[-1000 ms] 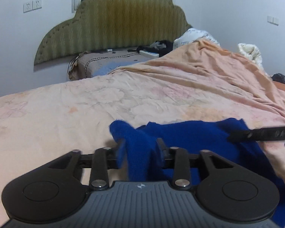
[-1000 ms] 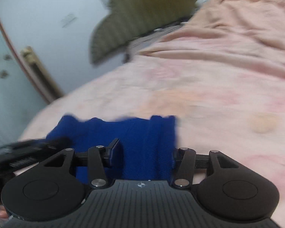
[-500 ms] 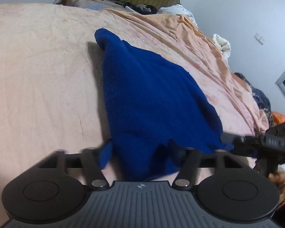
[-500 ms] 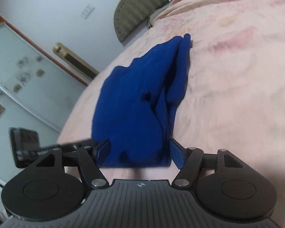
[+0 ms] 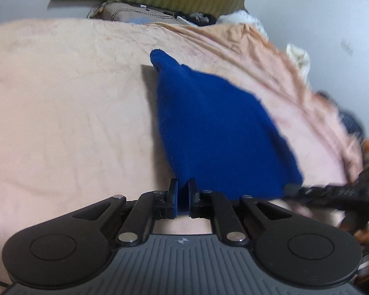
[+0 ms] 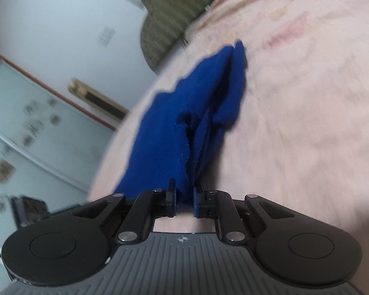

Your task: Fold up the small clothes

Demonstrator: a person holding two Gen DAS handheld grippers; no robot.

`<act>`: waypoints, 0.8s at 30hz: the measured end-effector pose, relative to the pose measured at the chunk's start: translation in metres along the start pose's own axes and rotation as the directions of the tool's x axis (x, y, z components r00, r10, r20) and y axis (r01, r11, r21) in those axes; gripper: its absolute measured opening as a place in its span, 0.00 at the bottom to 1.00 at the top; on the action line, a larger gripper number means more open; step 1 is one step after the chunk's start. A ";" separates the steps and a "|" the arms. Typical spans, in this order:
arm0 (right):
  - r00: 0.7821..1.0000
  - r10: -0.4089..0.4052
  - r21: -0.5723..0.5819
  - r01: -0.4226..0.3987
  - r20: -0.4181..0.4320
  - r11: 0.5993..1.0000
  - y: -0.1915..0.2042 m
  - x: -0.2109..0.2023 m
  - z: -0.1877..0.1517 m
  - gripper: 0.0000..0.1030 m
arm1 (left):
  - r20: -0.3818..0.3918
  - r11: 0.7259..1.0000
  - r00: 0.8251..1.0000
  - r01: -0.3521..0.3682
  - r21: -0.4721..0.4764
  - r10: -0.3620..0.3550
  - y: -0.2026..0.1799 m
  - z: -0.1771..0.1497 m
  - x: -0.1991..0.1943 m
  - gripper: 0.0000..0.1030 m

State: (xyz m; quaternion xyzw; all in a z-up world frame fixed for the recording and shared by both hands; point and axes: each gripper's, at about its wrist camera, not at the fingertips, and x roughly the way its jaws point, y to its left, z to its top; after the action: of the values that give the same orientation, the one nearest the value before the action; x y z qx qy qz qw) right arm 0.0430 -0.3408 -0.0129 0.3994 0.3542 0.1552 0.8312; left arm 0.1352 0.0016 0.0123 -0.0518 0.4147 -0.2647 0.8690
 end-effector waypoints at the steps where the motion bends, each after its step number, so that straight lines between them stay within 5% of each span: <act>1: 0.999 -0.043 -0.015 0.043 -0.012 0.999 -0.001 0.000 -0.003 0.18 | 0.018 1.000 1.000 -0.015 0.018 0.015 -0.002 0.003 -0.004 0.07; 4: 0.991 -0.110 -0.062 0.115 0.078 0.991 0.009 -0.021 -0.002 0.24 | 0.140 0.993 0.987 -0.091 0.073 0.080 -0.013 0.024 -0.018 0.08; 8: 0.949 -0.189 -0.213 0.245 0.253 0.946 0.047 -0.032 0.017 0.24 | 0.210 0.979 0.973 -0.131 0.155 0.097 -0.037 0.067 0.002 0.17; 12: 0.953 -0.182 -0.351 0.262 0.244 0.899 0.081 0.015 0.035 0.46 | 0.196 0.964 0.968 -0.195 0.183 0.159 -0.060 0.098 0.059 0.42; 14: 0.944 -0.233 -0.392 0.311 0.232 0.866 0.085 0.049 0.045 0.47 | 0.172 0.953 0.963 -0.240 0.184 0.210 -0.060 0.106 0.090 0.44; 16: 0.918 -0.309 -0.410 0.388 0.247 0.825 0.077 0.072 0.053 0.46 | 0.129 0.939 0.947 -0.310 0.147 0.293 -0.047 0.110 0.121 0.44; 18: 0.880 -0.386 -0.383 0.469 0.277 0.796 0.057 0.079 0.063 0.48 | 0.110 0.941 0.943 -0.326 0.095 0.316 -0.030 0.109 0.135 0.60; 20: 0.888 -0.358 -0.313 0.441 0.290 0.841 0.031 0.075 0.067 0.59 | 0.111 0.953 0.948 -0.303 0.022 0.299 -0.017 0.107 0.135 0.65; 24: 0.910 -0.290 -0.244 0.365 0.295 0.898 0.011 0.065 0.068 0.60 | 0.158 0.944 0.933 -0.330 0.017 0.323 -0.028 0.097 0.116 0.63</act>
State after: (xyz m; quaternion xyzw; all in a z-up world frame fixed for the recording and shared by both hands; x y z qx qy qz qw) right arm 0.1374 -0.3370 -0.0052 0.2220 0.2817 0.0110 0.9334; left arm 0.2561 -0.0935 0.0039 0.0165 0.3441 -0.1208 0.9310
